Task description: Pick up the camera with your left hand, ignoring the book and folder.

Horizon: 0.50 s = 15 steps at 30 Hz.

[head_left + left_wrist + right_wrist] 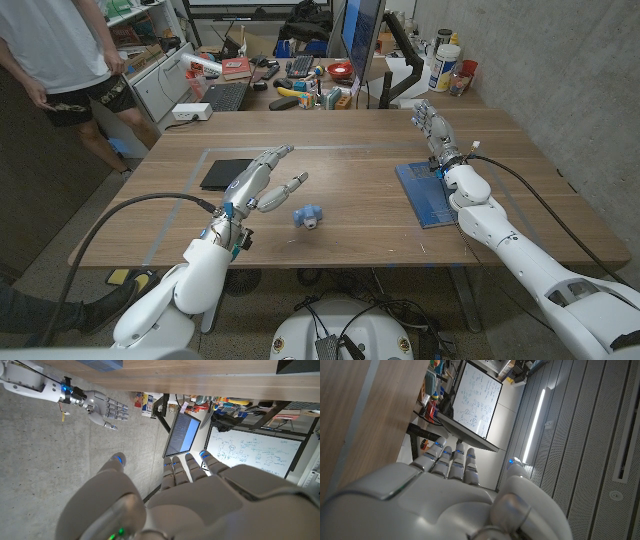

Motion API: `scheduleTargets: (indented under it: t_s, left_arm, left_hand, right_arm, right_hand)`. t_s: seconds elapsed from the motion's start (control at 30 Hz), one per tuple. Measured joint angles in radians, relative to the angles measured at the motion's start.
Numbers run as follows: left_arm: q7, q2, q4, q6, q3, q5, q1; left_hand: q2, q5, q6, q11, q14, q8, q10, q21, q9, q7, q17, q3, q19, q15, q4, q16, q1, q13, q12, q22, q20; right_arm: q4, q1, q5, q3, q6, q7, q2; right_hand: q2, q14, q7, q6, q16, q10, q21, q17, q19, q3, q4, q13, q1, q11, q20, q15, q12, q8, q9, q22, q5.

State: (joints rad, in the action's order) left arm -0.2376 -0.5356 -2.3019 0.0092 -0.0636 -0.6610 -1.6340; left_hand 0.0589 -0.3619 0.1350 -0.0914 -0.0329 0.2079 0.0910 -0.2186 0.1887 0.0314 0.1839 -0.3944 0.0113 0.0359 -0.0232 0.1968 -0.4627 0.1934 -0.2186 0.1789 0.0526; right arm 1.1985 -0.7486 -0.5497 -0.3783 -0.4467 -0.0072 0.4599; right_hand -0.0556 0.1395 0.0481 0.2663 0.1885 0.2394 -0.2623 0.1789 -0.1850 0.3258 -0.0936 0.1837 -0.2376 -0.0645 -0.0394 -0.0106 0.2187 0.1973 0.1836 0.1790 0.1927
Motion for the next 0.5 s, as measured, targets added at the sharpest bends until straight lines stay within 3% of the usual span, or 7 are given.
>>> scheduleTargets:
  t_s: [0.5]
  left_arm:
    - [0.018,0.014,-0.027,0.037,0.003,-0.053,-0.023]
  left_hand:
    - [0.000,0.000,0.010,-0.001,-0.018,0.000,0.009,-0.008,0.000,0.010,0.000,0.000,-0.016,0.000,0.000,0.000,0.000,0.000,0.000,0.001,0.016]
  right_arm:
    - [-0.004,0.001,-0.003,0.003,-0.003,0.002,0.001]
  right_hand:
    - [0.000,0.000,0.000,0.000,0.000,0.000,0.003,0.000,0.000,0.000,0.000,0.000,0.000,0.000,0.000,0.000,-0.004,0.000,0.000,0.000,0.000]
